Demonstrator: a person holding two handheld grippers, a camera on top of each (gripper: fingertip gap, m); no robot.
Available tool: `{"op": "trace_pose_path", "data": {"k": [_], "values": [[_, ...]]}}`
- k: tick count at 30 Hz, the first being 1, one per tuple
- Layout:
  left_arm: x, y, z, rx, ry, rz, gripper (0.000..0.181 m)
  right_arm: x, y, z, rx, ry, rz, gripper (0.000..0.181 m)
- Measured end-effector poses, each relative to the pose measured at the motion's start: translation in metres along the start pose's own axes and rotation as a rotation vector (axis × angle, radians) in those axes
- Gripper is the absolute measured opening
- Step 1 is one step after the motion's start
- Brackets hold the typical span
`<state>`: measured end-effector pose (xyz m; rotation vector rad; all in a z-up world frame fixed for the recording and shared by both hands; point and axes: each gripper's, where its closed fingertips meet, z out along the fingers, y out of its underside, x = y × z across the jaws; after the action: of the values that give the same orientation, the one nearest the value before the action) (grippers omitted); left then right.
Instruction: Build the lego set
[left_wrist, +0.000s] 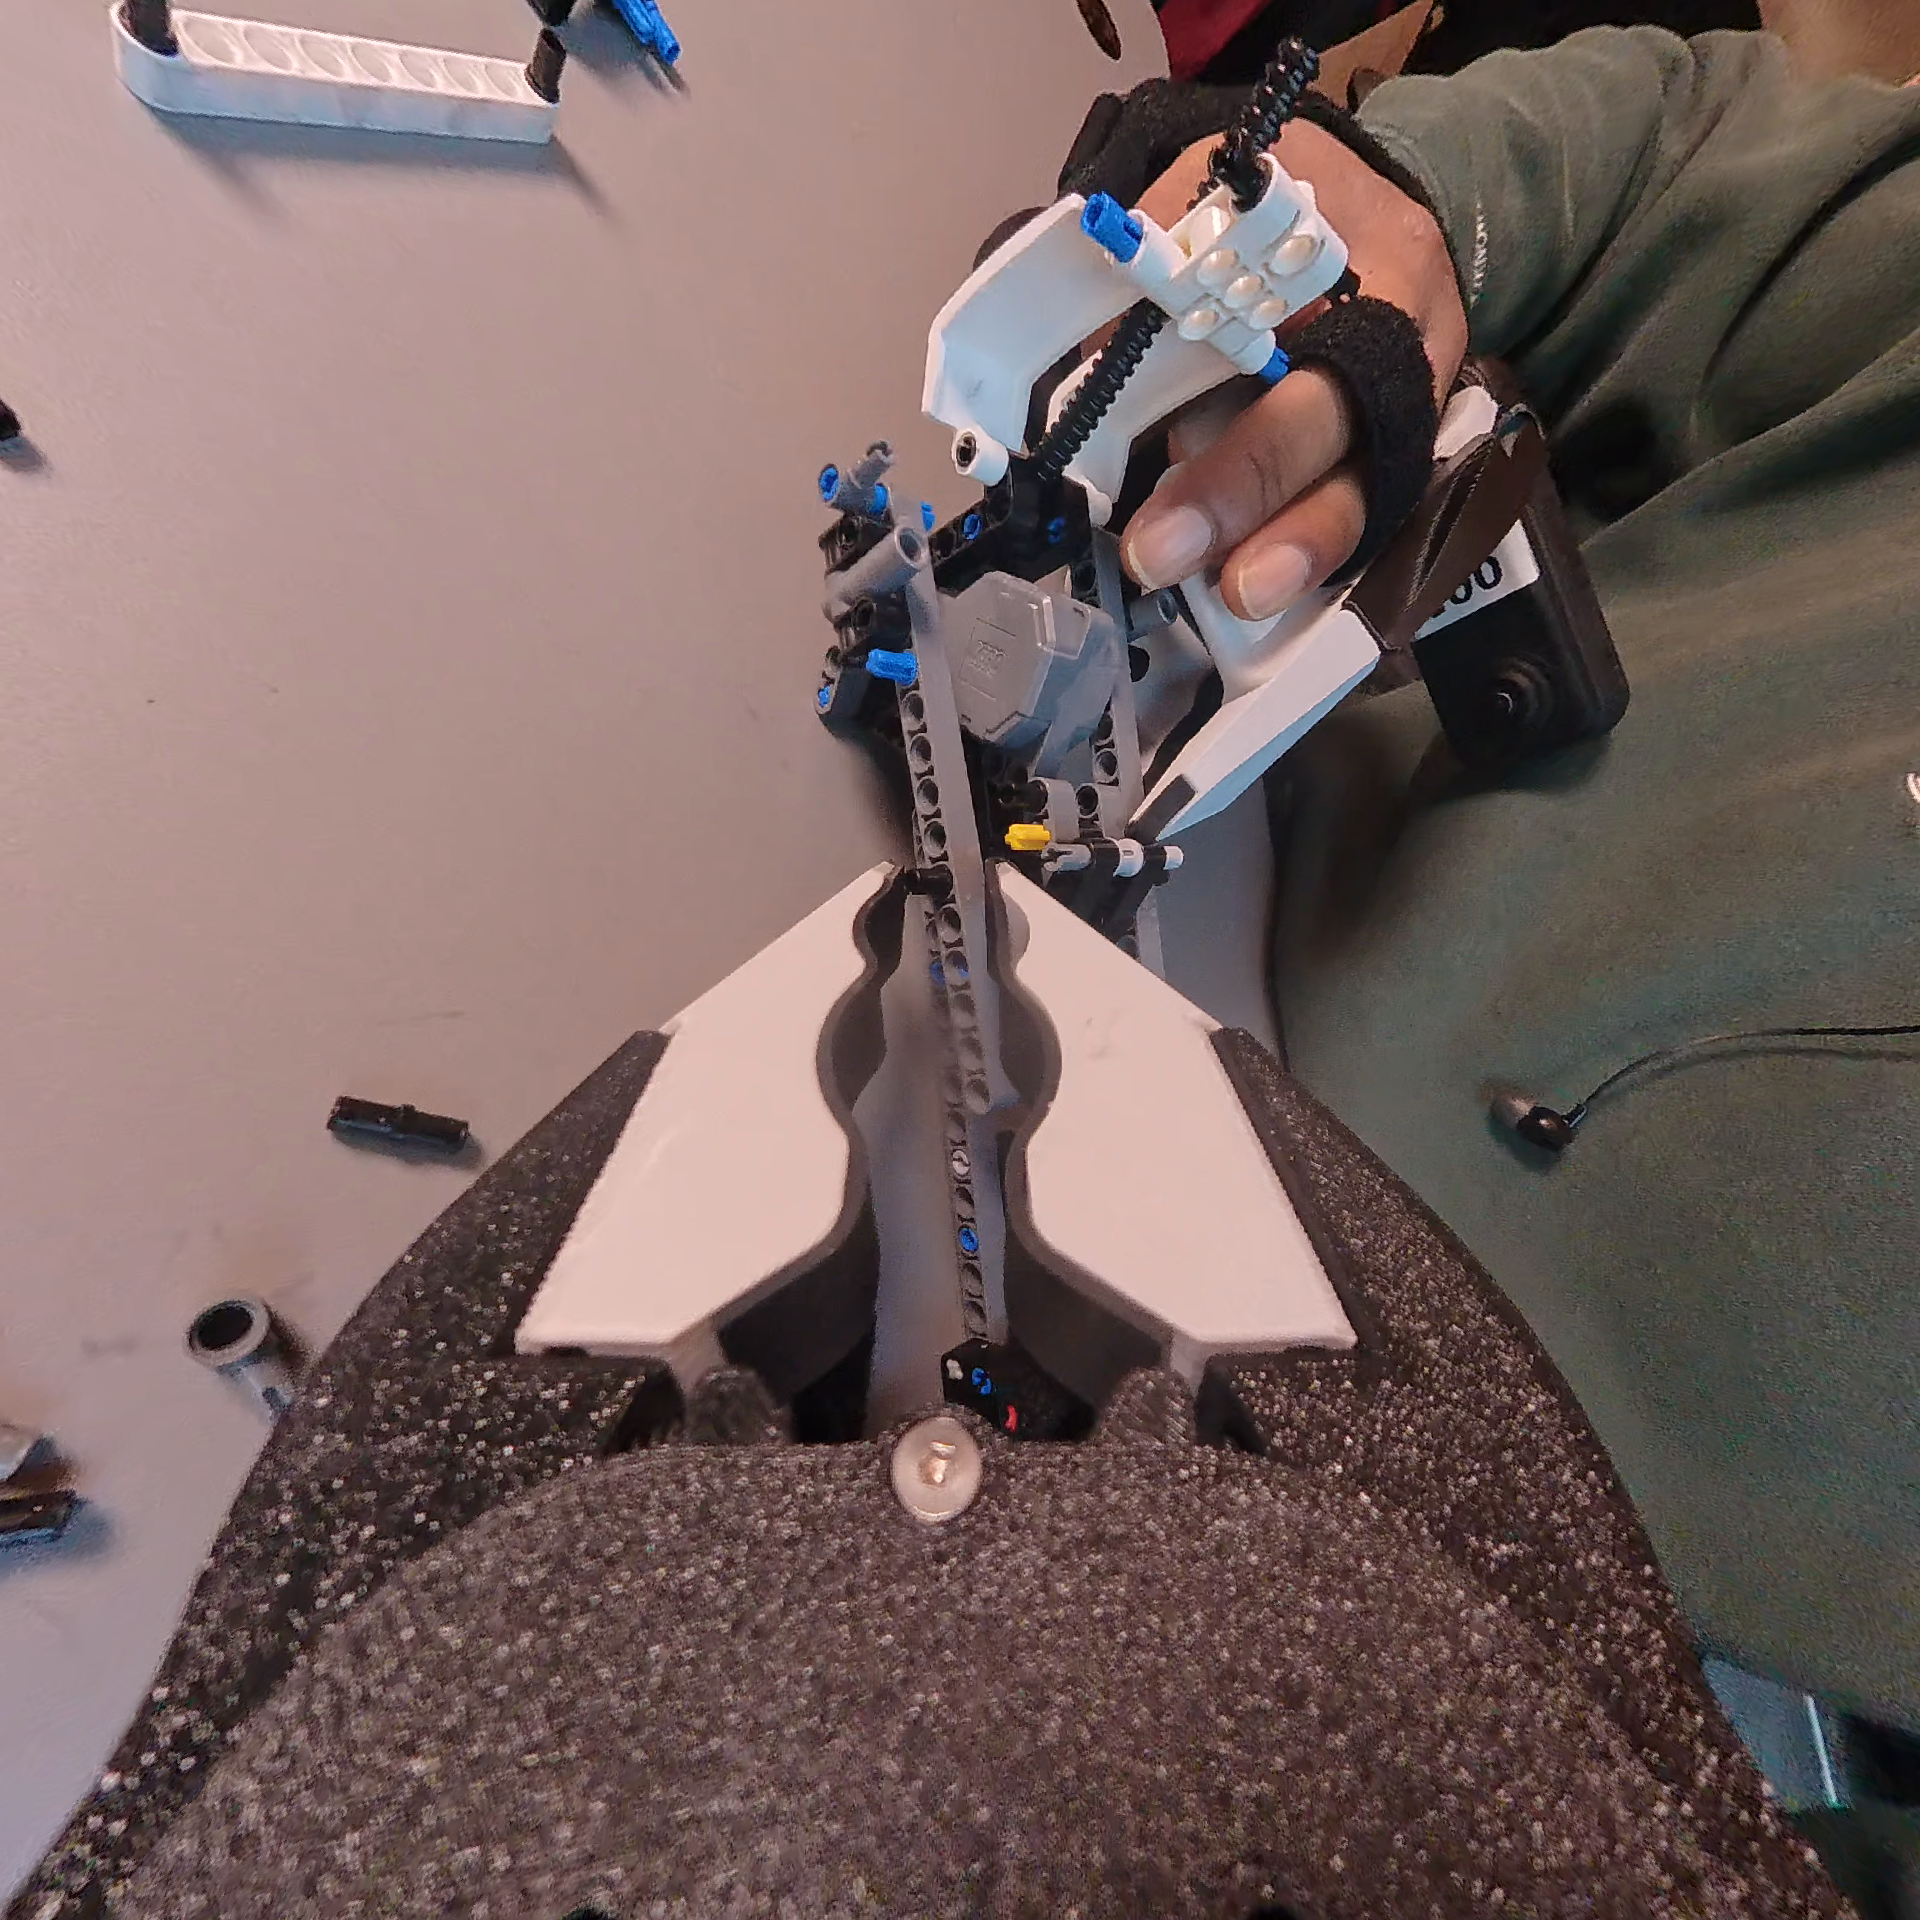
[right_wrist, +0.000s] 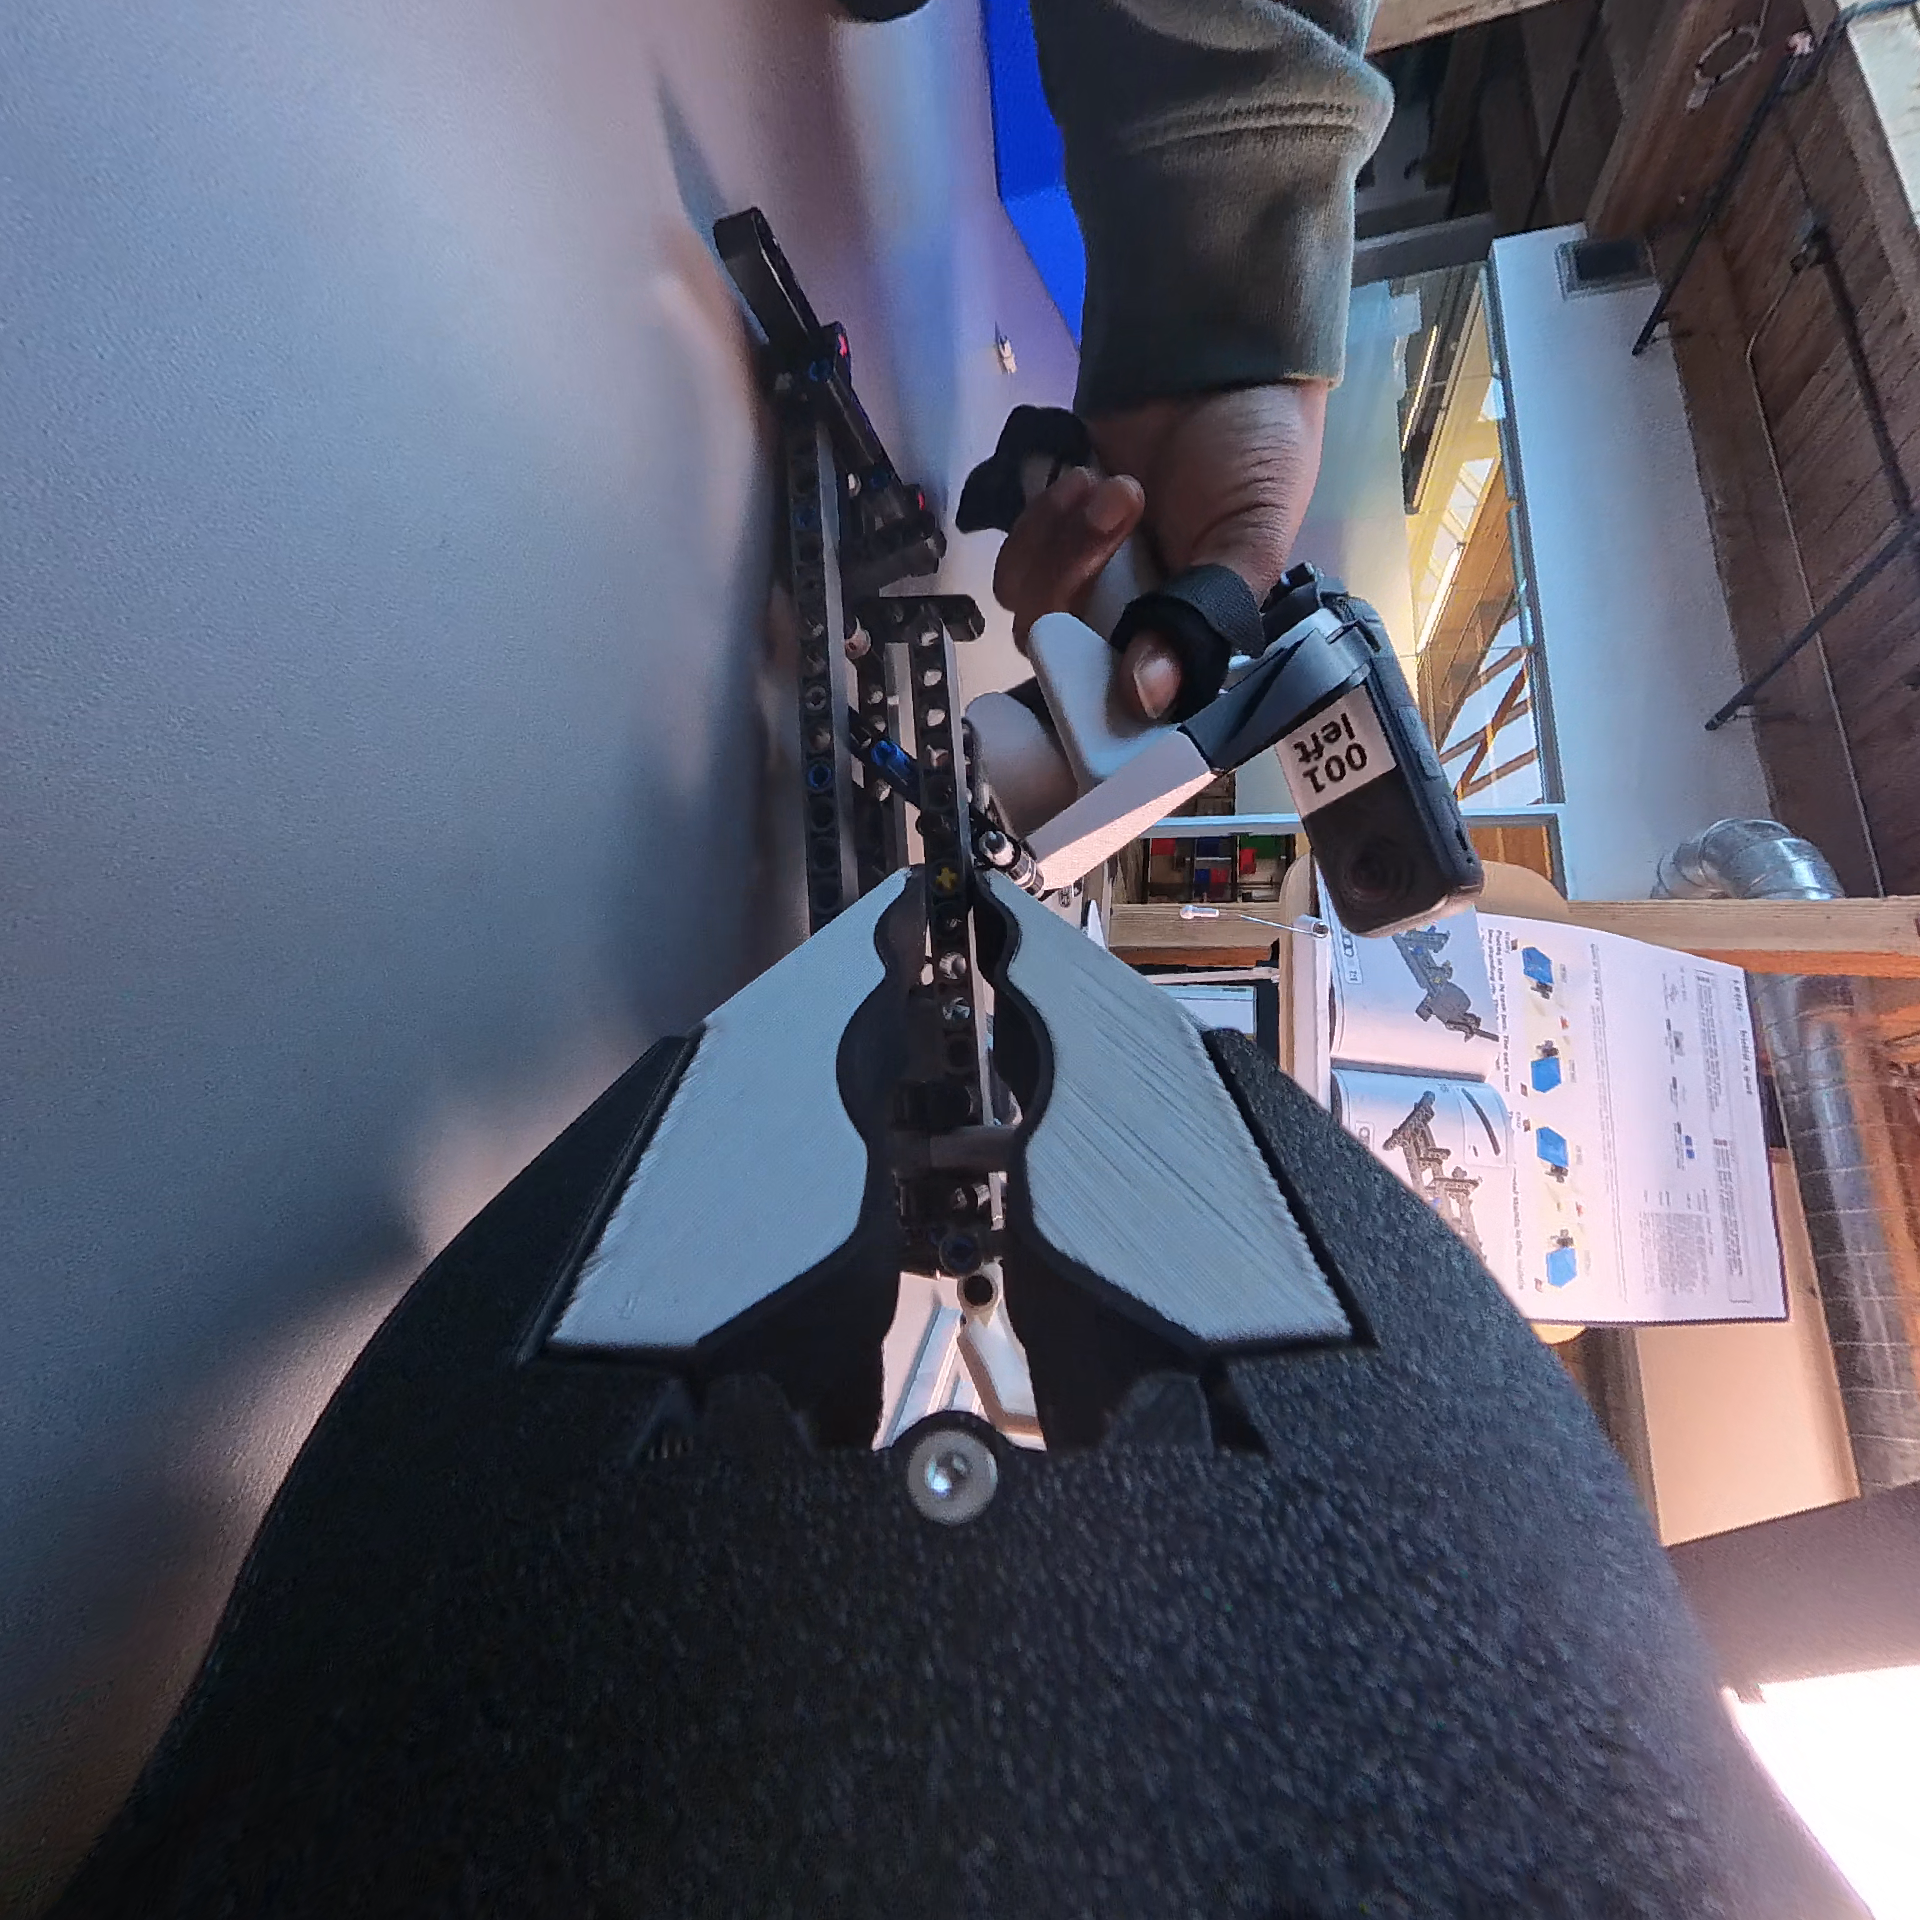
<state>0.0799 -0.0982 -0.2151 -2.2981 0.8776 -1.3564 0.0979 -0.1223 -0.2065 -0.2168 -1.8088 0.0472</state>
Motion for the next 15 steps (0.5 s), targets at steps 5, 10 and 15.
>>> {"op": "trace_pose_path", "data": {"k": [5,10,15], "values": [[0.002,0.001,0.001,0.027,0.012,-0.017,0.014,0.0,-0.001,0.0,0.011,0.004,0.004,0.008],[0.003,0.002,0.0,0.025,0.027,-0.023,0.015,-0.001,-0.003,0.0,0.017,0.009,0.002,0.008],[0.001,-0.006,-0.009,0.091,-0.011,-0.013,0.02,-0.001,-0.003,0.0,0.008,0.018,0.009,0.008]]}}
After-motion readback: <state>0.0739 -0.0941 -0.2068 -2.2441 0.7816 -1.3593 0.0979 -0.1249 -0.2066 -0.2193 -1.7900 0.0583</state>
